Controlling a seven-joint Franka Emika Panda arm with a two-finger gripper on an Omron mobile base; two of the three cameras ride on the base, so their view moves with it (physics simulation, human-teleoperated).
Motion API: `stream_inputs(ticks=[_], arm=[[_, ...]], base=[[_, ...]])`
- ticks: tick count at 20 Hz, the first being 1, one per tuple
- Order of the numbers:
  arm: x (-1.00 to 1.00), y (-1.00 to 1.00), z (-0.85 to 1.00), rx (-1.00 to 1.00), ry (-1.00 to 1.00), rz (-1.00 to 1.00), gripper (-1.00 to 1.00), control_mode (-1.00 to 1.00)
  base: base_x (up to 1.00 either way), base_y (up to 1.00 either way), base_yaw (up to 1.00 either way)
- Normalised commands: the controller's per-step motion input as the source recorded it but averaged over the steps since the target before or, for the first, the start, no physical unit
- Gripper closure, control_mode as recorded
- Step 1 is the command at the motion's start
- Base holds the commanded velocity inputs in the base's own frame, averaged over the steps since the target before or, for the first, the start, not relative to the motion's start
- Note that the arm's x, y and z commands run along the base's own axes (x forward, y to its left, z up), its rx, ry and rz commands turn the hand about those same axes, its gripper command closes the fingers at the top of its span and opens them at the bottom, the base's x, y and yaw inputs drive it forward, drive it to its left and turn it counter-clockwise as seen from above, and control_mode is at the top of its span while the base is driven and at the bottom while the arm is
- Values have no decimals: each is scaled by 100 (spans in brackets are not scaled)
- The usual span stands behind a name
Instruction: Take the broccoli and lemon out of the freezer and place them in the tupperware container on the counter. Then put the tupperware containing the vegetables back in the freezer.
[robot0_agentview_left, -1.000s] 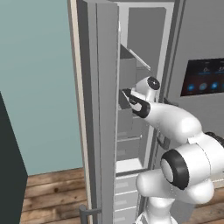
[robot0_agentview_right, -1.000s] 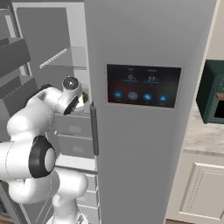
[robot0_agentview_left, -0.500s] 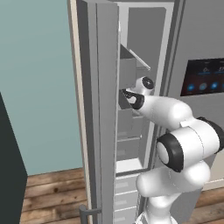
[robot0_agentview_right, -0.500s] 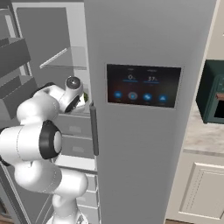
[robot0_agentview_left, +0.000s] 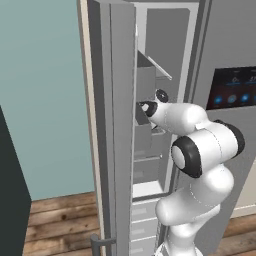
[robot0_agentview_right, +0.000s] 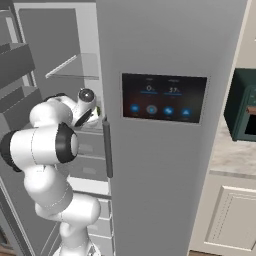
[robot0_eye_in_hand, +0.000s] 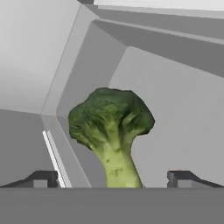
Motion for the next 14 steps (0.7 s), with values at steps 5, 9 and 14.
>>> stream_inputs(ticks=[5,9,14], arm=[[29,3,-18,0,0,0,-100,-100],[26,2,-18,0,0,0,-100,-100],[21,4,-23,0,0,1,-100,-100]], base=[[0,0,0],[0,0,0],[0,0,0]])
